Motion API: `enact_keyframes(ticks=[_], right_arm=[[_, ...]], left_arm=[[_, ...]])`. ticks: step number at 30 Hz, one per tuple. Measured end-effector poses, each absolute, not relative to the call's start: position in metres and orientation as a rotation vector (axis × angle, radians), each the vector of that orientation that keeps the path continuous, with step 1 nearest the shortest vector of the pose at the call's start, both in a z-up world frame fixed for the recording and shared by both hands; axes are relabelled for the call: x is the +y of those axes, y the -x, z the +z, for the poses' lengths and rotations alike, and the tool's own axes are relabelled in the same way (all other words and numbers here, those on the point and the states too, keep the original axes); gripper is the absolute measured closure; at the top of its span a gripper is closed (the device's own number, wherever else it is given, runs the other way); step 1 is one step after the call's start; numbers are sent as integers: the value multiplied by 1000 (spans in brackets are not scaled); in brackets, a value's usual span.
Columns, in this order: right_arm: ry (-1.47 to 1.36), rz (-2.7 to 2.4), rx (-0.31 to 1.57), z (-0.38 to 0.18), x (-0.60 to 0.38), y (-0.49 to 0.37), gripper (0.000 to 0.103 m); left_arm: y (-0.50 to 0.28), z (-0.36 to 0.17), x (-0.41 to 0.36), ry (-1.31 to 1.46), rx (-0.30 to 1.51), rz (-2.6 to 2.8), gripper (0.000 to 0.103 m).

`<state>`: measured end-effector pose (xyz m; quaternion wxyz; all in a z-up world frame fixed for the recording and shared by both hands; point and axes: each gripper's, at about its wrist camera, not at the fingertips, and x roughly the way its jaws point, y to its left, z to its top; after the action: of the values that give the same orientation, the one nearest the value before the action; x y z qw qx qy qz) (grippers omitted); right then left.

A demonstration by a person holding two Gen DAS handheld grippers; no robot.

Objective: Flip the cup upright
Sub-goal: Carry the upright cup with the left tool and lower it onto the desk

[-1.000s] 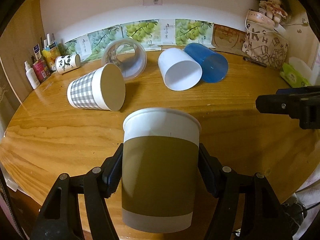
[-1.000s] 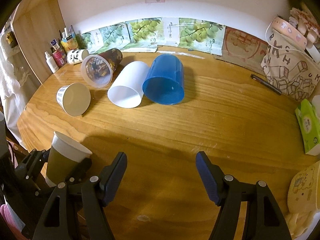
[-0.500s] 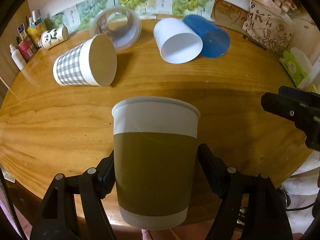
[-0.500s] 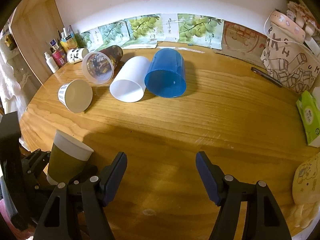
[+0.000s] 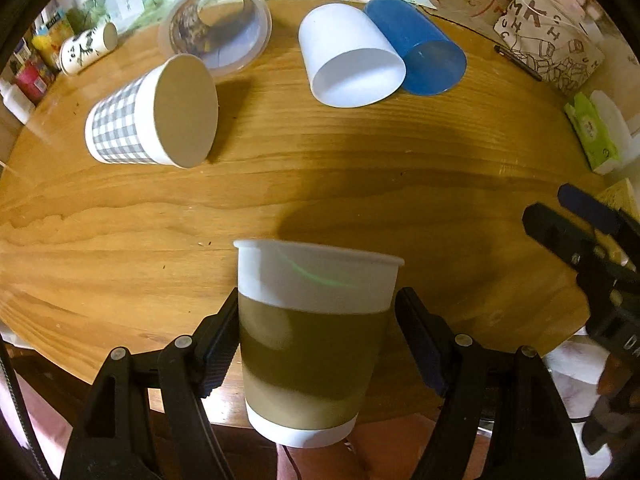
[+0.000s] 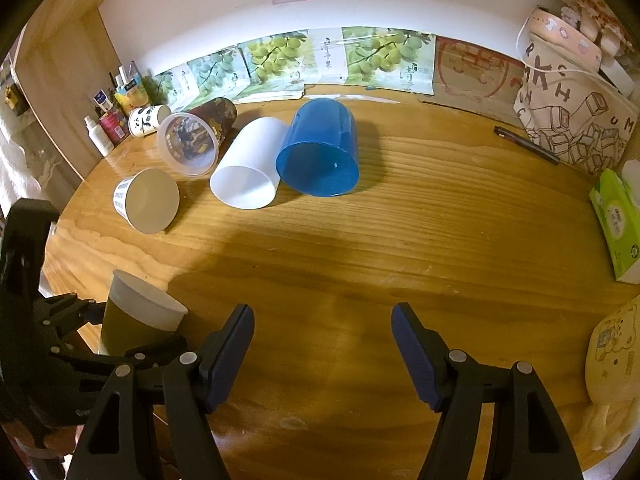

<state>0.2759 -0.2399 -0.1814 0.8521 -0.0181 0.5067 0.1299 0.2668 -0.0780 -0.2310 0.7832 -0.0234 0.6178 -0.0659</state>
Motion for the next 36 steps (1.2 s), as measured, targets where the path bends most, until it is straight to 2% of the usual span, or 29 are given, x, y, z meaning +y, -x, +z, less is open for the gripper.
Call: enact_keyframes(ticks=[9, 14, 19, 21, 29, 32, 36], right_arm=[[35, 268, 1066, -181, -244, -275, 31], [36, 266, 1065, -181, -245, -274, 31], [33, 264, 1064, -180, -248, -273, 31], [38, 264, 1066, -181, -248, -272, 31], [62, 259, 1071, -186, -249, -266, 31], [71, 261, 1072, -189, -250, -265, 31], [93, 254, 1063, -192, -251, -264, 31]], left_arm=[[-276, -230, -78, 121, 1377, -159, 31], [-273, -223, -77, 95, 1313, -155, 33], [-266, -213, -75, 74, 1145, -138, 33], [-258, -205, -75, 62, 1004, -152, 33], [-232, -196, -66, 59, 631, -92, 33], [-227, -198, -80, -12, 520, -36, 33], [-218, -209, -85, -56, 461, -21, 33]])
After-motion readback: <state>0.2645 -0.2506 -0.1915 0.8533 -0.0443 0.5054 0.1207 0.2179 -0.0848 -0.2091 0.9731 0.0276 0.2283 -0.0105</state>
